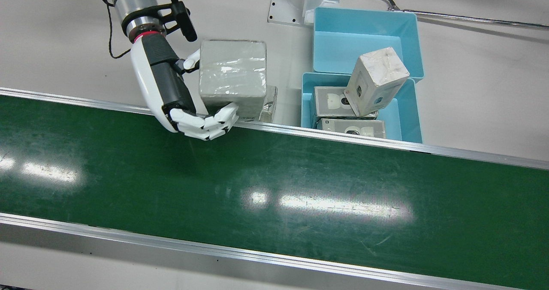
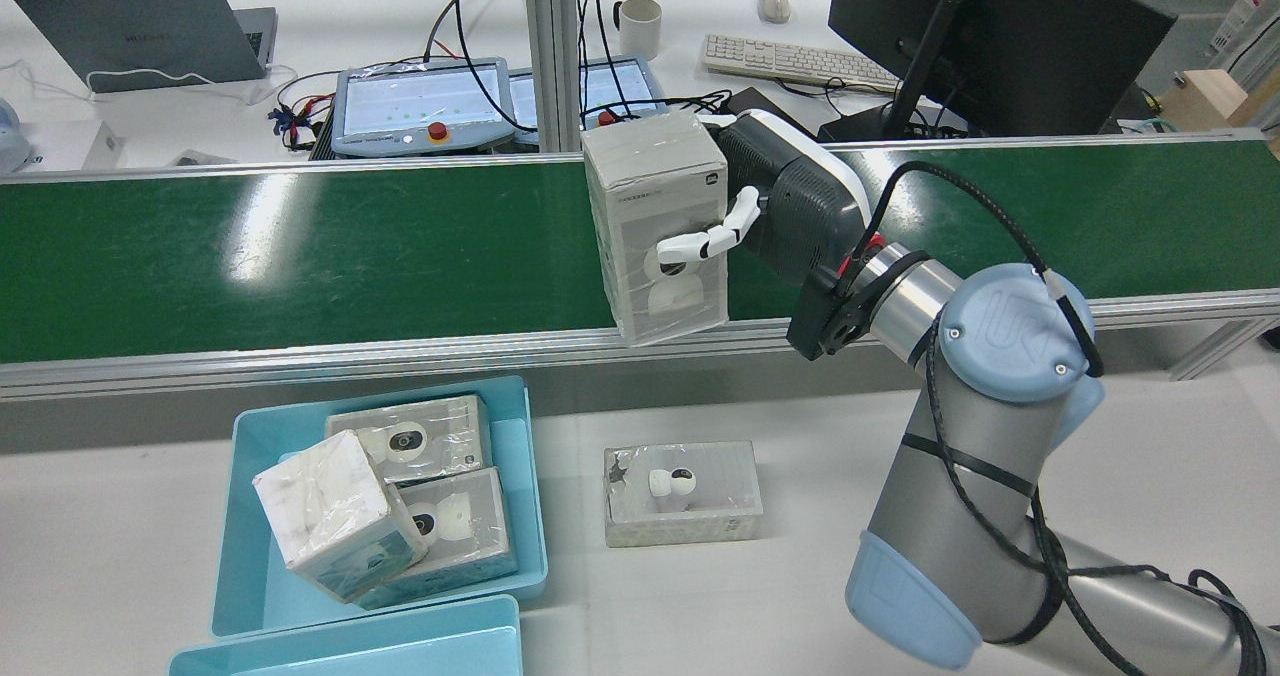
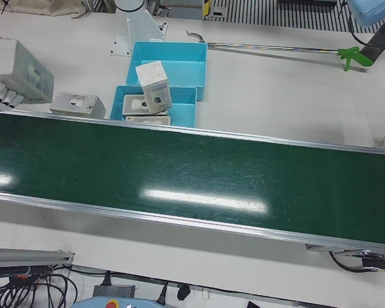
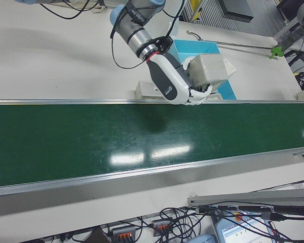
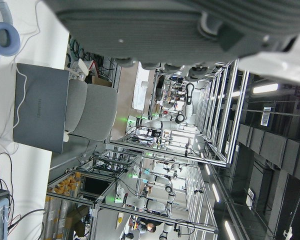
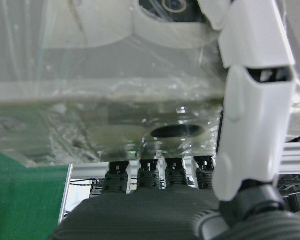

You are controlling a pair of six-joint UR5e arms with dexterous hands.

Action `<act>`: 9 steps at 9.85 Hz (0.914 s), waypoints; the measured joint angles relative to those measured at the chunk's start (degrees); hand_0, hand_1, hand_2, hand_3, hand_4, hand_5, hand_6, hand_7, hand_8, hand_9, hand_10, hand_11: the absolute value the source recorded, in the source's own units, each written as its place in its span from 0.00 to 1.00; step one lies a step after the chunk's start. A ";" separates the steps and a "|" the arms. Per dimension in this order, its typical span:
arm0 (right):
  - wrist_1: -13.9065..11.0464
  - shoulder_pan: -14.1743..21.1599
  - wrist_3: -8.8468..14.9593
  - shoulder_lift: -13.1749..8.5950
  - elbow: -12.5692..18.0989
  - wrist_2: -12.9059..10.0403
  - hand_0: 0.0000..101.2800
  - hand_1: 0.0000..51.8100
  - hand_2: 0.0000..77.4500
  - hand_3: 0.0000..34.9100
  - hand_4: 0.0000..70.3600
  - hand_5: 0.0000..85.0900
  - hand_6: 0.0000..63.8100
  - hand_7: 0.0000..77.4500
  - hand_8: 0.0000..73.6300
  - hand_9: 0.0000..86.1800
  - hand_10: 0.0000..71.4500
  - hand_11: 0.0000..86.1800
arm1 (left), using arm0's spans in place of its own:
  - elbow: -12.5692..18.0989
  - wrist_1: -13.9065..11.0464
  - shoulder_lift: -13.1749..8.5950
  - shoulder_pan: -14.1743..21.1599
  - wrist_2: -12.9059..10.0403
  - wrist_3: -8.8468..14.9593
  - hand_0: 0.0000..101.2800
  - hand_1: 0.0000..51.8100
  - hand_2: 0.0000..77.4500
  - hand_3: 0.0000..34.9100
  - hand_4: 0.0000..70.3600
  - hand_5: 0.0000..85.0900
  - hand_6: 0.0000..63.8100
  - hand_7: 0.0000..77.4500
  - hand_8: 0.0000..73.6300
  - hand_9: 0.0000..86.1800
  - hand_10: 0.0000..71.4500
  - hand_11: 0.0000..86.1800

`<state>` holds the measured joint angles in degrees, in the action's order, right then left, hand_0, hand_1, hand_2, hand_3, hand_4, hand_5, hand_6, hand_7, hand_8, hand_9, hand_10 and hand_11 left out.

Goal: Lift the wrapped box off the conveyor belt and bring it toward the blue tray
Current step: 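Carry the box with the right hand down toward the blue tray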

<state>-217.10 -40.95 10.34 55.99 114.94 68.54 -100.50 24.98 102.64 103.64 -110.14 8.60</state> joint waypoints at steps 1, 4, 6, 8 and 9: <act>-1.79 3.04 1.37 -0.09 2.94 -2.39 0.49 0.04 0.46 0.03 0.63 0.44 0.53 0.71 0.64 0.58 0.64 0.51 | 0.00 0.00 0.00 0.00 0.00 0.00 0.00 0.00 0.01 0.00 0.00 0.01 0.00 0.01 0.01 0.00 0.01 0.00; -3.39 10.01 7.93 -2.74 4.60 -8.26 0.49 0.04 0.46 0.03 0.64 0.46 0.55 0.84 0.67 0.68 0.71 0.57 | 0.00 0.00 0.00 0.00 0.00 0.00 0.00 0.00 0.01 0.00 0.00 0.01 0.00 0.01 0.01 0.00 0.01 0.00; -2.97 12.75 11.40 -5.51 0.81 -10.39 0.49 0.00 0.47 0.03 0.64 0.46 0.56 0.90 0.68 0.73 0.72 0.58 | 0.00 0.00 0.00 0.00 0.00 0.00 0.00 0.00 0.01 0.00 0.00 0.01 0.00 0.01 0.01 0.00 0.01 0.00; -1.15 14.60 12.49 -8.73 -5.22 -11.20 0.49 0.00 0.48 0.03 0.64 0.46 0.59 0.90 0.69 0.81 0.73 0.63 | 0.00 0.00 0.00 0.00 0.00 0.00 0.00 0.00 0.01 0.00 0.00 0.01 0.00 0.01 0.01 0.00 0.01 0.00; 0.75 15.75 12.67 -9.73 -7.71 -11.31 0.49 0.00 0.48 0.03 0.64 0.46 0.59 0.90 0.69 0.81 0.73 0.63 | 0.00 0.00 0.00 0.00 0.00 0.00 0.00 0.00 0.01 0.00 0.00 0.01 0.00 0.01 0.01 0.00 0.01 0.00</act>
<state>-216.35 -25.21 23.02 46.26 107.23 57.22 -100.51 24.98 102.64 103.65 -110.14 8.60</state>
